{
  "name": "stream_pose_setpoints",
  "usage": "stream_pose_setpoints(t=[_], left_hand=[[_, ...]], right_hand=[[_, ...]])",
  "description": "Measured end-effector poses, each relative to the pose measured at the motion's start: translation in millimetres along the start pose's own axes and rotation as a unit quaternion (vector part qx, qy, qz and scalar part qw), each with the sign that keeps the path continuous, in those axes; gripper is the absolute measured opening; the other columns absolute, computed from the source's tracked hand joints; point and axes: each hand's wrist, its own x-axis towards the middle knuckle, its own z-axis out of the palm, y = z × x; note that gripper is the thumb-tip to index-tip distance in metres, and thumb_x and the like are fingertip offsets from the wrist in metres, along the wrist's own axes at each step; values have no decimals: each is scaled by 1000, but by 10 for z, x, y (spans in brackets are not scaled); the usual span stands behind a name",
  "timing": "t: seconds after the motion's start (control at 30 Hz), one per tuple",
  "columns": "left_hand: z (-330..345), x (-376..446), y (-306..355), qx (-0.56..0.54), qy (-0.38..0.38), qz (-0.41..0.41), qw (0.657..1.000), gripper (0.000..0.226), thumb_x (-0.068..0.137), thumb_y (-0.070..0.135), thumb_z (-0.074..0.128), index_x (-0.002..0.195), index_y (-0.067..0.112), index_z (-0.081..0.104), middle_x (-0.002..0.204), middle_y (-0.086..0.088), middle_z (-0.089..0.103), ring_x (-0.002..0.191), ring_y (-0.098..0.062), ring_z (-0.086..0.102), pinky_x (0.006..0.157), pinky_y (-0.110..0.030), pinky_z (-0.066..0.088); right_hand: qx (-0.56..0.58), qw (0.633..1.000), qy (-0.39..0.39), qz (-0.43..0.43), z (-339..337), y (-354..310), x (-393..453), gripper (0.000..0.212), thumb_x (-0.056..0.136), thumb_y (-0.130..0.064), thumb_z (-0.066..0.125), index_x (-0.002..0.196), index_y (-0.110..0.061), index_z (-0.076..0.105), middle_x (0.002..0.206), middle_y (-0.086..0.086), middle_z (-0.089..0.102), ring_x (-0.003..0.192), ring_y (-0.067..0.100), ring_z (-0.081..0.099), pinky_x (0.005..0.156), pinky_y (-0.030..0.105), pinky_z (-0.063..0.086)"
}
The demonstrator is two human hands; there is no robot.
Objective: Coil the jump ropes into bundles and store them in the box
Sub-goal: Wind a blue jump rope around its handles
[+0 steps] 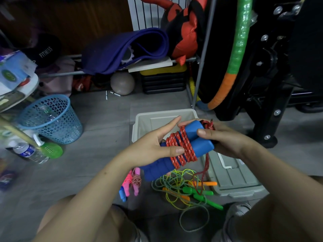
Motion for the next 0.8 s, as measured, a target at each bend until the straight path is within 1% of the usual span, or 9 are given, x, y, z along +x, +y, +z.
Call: stream_pose_setpoints(t=[0.13,0.2,0.37,0.47,0.53,0.6,0.67,0.73,0.8], left_hand=[[41,9,40,-9,0,22,1000,70,85,27,66,139,46,26,136,35,43,124,7,45,98,-13,37],[55,12,46,-26,-1,26,999,64,83,24,62,136,45,32,131,34,48,122,8,46,95,-12,39],[36,43,-13,-65,31,25,997,55,81,19,70,128,36,49,113,7,67,102,-10,63,85,-27,52],[-10,97,-37,-81,90,3,993,45,75,19,69,117,28,54,97,4,72,89,-17,67,82,-38,56],[-20,115,-46,-78,104,-7,992,43,74,21,71,113,27,54,91,3,72,84,-18,67,78,-40,57],[-1,124,-46,-102,107,-23,989,45,76,22,76,115,26,54,89,-3,71,75,-23,68,63,-40,57],[10,122,1,-154,125,-43,979,46,79,21,69,121,22,51,83,-10,69,62,-28,67,49,-40,55],[-18,128,50,-168,155,-45,972,40,86,16,62,123,20,49,78,-11,68,56,-27,66,45,-42,55],[-39,133,59,-159,168,-42,972,36,90,13,59,123,20,49,75,-10,68,54,-26,65,46,-43,56]], right_hand=[[70,997,21,37,-10,33,37,77,41,-45,92,105,-11,68,106,14,69,93,23,68,74,30,55],[91,994,25,46,-24,63,55,71,43,-44,91,101,-9,70,107,16,69,94,24,68,76,31,56],[54,996,56,47,-44,162,111,75,60,-53,81,116,-7,62,116,21,61,102,33,56,92,44,45],[25,994,101,28,31,212,144,56,78,-57,59,114,-15,60,86,9,55,71,20,46,65,28,38],[30,993,115,11,58,245,160,49,83,-55,48,113,-16,58,76,3,48,59,10,38,52,21,30],[47,993,112,1,56,260,157,50,83,-53,49,114,-13,55,76,2,47,58,8,39,51,20,31],[36,992,121,12,82,279,146,44,83,-47,59,107,-10,56,77,1,49,61,8,41,53,19,32],[-5,986,164,21,127,331,141,28,86,-33,58,99,-8,62,74,-3,52,59,7,39,52,17,30],[-58,977,203,21,159,375,130,25,91,-25,54,98,-4,66,63,-6,50,53,7,34,48,16,28]])
